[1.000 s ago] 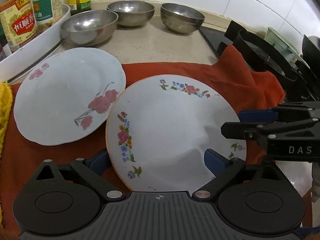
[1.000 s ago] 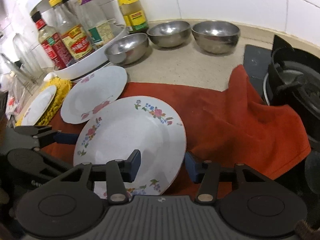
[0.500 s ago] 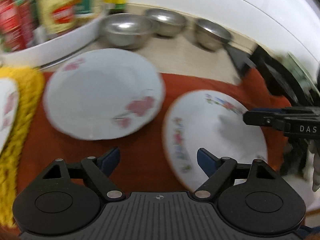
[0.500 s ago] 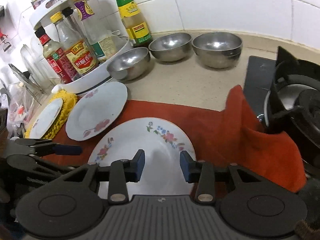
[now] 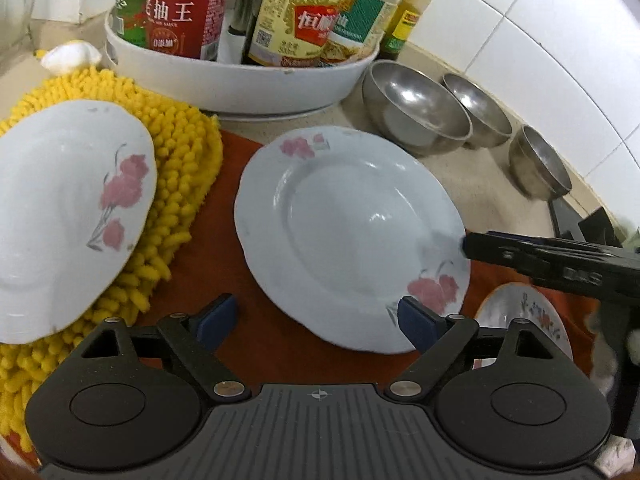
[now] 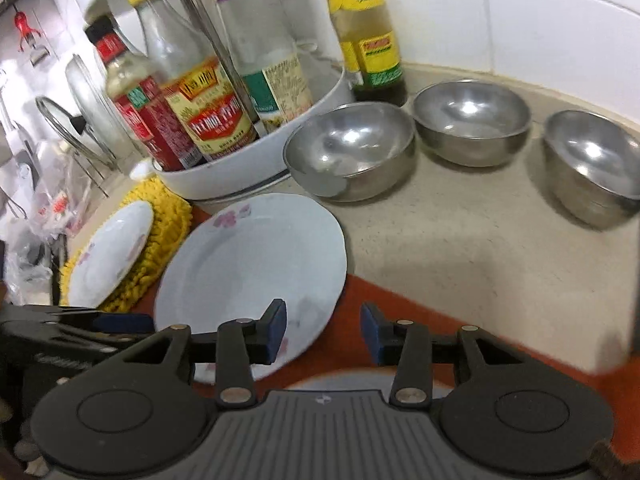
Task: Organize plates and bowls
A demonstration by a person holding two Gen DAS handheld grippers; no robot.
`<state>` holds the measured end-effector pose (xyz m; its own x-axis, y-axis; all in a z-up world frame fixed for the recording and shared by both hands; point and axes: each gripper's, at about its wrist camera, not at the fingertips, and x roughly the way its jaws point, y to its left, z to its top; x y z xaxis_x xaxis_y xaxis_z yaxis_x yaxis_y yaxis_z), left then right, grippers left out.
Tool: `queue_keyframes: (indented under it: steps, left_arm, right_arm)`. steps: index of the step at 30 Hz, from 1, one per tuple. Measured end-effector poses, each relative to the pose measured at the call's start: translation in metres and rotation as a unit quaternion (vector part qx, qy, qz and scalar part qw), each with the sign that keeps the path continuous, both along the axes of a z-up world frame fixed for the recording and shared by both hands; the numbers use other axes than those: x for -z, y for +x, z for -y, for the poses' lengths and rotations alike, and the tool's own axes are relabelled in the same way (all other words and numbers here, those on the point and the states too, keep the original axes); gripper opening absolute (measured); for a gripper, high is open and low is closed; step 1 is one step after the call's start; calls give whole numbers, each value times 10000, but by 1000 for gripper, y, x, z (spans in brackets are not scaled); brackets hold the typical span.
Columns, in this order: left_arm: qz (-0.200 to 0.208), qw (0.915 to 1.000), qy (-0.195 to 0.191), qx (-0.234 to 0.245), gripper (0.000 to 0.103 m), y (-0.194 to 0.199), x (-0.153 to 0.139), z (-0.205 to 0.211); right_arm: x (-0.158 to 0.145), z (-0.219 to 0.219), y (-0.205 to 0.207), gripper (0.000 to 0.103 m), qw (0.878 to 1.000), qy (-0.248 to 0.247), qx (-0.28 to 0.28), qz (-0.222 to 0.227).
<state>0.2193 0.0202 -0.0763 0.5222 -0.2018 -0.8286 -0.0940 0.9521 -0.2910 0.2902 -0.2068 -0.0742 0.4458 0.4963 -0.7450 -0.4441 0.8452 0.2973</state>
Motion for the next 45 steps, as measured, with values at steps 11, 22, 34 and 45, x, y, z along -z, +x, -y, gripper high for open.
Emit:
queue_keyframes:
  steps: [11,22,34,45]
  left_arm:
    - [280,9994,-129,-127,95,27,2,-5]
    - [268,9982,501,202,96,29,4,13]
    - [474,9947,856,329,101,24,12,19]
    - [503,9962,712,0,98,38,10,18]
  right_arm:
    - [16,-14,45,39,9992,113,-330,-217]
    - [14,-14,41,42,9975,360,-561,-244]
    - [8,0,21,41,9975,294,-570,-310]
    - [13,-14,26,41,9984,143,-468,-269]
